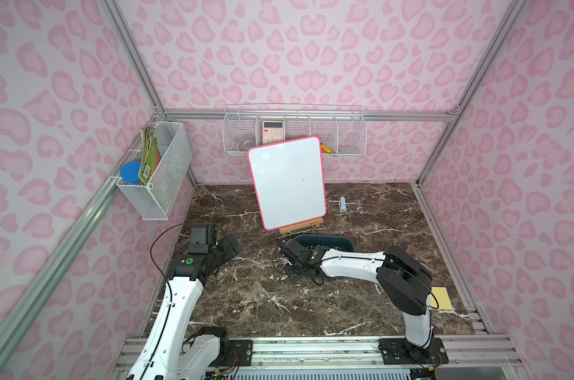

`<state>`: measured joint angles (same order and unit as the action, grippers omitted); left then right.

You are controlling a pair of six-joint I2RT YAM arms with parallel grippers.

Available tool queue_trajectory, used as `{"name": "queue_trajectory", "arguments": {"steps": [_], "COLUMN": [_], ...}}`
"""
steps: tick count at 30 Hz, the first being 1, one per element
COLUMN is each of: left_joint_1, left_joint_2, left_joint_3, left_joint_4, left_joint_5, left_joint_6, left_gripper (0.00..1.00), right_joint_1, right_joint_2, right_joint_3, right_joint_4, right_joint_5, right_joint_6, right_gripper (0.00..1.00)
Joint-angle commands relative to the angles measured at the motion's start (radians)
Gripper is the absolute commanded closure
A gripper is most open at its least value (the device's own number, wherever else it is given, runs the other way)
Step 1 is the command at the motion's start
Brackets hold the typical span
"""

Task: Take out the wing nut from the storage box
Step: Move the storage box to the center of the board.

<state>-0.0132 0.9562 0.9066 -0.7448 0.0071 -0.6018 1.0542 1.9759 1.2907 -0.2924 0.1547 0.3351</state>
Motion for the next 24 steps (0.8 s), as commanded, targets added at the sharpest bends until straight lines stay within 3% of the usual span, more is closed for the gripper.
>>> {"name": "queue_trajectory", "arguments": {"steps": [1,7,14,19,24], "left_joint_1": [0.001,0.001,-0.001,-0.002,-0.021], "left_joint_2": [0.004,0.013,0.029,0.053,0.093], "left_joint_3": [0.0,0.003,0.011,0.016,0.026], "left_joint_4": [-0.001,0.006,0.016,0.026,0.034], "left_joint_5": [0.0,0.007,0.039,0.058,0.087], "left_joint_6": [-0.004,-0.01,-0.016,-0.021,-0.058], "left_gripper": [0.03,0.02,0.01,0.01,0.01], "right_joint_1": [0.0,-0.002,-0.067,-0.149,-0.244], "right_joint_2": [-0.01,-0.037,-0.118,-0.211,-0.248], "right_joint_3": [-0.019,0.003,0.024,-0.029,-0.103], "right_joint_4": [-0.022,-0.025,-0.037,-0.014,0.027], "right_joint_5": [0.013,0.015,-0.035,-0.078,-0.168], "right_joint_6": [-0.033,-0.007,0.074,0.128,0.188], "right_gripper": [0.69,0.47,0.37,0.38,0.53]}}
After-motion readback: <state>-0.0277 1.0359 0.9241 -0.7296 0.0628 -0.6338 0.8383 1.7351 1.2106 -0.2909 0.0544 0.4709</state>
